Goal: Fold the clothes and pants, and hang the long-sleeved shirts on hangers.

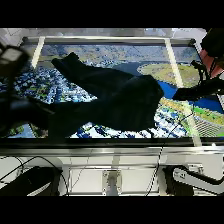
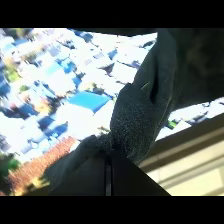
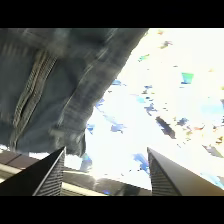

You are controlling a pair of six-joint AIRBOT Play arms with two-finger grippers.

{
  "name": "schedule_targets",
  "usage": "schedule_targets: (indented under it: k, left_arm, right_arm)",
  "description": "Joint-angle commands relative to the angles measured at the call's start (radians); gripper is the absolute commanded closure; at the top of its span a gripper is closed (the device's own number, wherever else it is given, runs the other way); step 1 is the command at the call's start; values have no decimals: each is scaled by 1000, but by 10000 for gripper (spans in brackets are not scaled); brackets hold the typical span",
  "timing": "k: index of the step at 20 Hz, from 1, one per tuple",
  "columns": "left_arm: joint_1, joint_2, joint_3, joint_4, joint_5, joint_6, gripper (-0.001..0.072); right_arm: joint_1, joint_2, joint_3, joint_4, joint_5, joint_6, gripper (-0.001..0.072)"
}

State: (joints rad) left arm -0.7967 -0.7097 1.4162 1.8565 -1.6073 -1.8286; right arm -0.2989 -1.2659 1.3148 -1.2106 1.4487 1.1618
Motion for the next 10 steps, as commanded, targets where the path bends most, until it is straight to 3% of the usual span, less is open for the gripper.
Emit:
schedule_targets:
  k: [1,5,8,10]
  left_arm:
    - [-25,34,14,51,-77,-44,699]
    - [33,-100,14,258,-79,62,699]
    - [249,-257,14,209,-118,157,699]
    - [436,-375,14,101,-125,269,698]
  right_arm:
    - [0,18,0,57,37,1,170]
    - [0,18,-1,59,64,28,170]
    - [0,19,-34,59,97,42,169]
    - [0,29,-121,60,101,53,168]
